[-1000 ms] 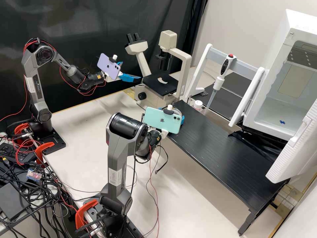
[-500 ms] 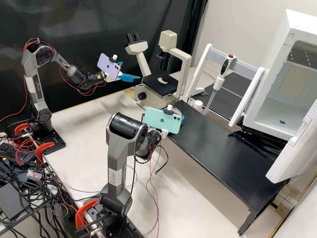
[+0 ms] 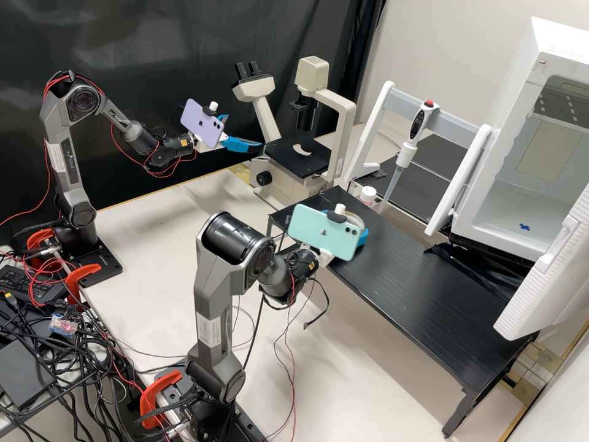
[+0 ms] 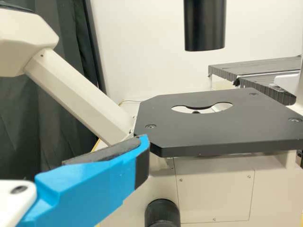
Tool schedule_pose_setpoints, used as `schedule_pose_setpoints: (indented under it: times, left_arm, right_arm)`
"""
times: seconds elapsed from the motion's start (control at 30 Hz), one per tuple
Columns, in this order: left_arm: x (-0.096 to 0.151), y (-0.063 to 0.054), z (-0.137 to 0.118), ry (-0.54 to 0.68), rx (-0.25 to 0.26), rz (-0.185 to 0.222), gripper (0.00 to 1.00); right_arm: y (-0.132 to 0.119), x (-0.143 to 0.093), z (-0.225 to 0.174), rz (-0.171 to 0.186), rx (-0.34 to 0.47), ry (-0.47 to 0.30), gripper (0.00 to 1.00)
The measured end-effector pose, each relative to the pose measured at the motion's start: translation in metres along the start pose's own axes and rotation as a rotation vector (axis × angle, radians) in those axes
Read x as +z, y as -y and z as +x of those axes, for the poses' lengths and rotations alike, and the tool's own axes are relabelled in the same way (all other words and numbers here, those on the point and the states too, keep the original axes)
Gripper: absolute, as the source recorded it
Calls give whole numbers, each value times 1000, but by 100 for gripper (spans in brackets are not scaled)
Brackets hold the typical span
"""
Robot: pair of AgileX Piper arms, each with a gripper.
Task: Move the petri dish to the incubator
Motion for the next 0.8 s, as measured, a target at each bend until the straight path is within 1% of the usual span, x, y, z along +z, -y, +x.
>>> schedule_pose_setpoints:
  times: [0.03, 0.13, 0.23, 0.3, 0.4, 0.43, 0.47, 0.6, 0.8]
  left_arm:
    - [0, 0, 0, 0, 0, 0, 100]
    - [0, 0, 0, 0, 0, 0, 100]
    - [0, 0, 0, 0, 0, 0, 100]
    - [0, 0, 0, 0, 0, 0, 100]
    - [0, 0, 0, 0, 0, 0, 100]
    - [0, 0, 0, 0, 0, 0, 100]
    - [0, 0, 0, 0, 0, 0, 100]
    - [0, 0, 0, 0, 0, 0, 100]
    - [0, 0, 0, 0, 0, 0, 100]
  right_arm:
    - [-8, 5, 1, 11, 25, 22, 0]
    - [-23, 13, 2, 27, 74, 56, 0]
    - [-43, 23, 4, 16, 120, 70, 0]
    - [-58, 30, 5, 16, 158, 86, 0]
    - [-82, 39, 5, 45, 239, 112, 0]
    - [-86, 40, 5, 40, 249, 114, 0]
    - [-97, 42, 7, 34, 277, 120, 0]
    - [-127, 47, 13, 20, 355, 129, 0]
    - [-160, 56, 40, 14, 401, 157, 0]
